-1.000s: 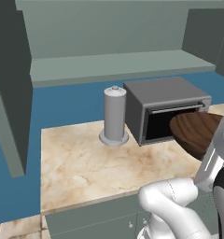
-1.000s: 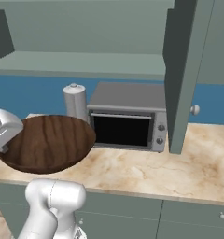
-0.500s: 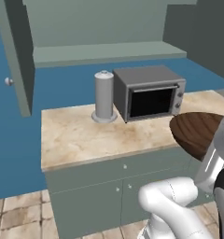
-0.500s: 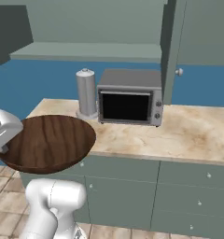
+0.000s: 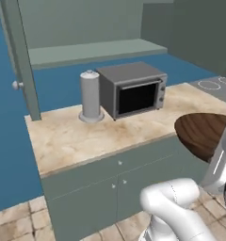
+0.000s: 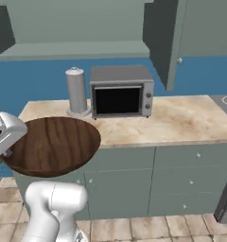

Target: Move the bowls from the cabinet to the plates on the dining table.

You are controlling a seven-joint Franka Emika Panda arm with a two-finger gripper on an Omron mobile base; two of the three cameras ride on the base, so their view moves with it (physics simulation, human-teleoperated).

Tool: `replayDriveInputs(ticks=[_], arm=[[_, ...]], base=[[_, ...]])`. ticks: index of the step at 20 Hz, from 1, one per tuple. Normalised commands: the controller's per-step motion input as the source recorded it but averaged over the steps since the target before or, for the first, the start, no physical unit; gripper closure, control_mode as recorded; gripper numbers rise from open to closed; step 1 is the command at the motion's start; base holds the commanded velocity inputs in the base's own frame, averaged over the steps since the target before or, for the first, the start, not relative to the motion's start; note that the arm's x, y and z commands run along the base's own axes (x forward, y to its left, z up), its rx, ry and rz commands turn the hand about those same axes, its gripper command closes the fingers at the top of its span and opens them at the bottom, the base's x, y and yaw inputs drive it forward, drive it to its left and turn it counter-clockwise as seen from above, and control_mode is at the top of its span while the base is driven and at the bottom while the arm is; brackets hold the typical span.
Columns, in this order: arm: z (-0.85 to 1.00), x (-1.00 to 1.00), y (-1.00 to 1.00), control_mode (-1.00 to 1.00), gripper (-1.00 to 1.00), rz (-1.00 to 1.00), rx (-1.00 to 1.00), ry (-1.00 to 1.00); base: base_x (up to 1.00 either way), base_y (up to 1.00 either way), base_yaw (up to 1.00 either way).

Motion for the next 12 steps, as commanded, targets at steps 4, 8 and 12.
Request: replayDriveInputs(ticks=[4,8,12], arm=[[0.00,0.00,0.00,1.00,1.00,0.00,0.00,0.00],[0.00,0.00,0.00,1.00,1.00,0.00,0.00,0.00],[0.00,0.00,0.00,1.00,1.00,0.00,0.00,0.00]], base=[[0.15,0.27,-0.63],[0.23,0.14,-0.67],[0.19,0.15,-0.72]])
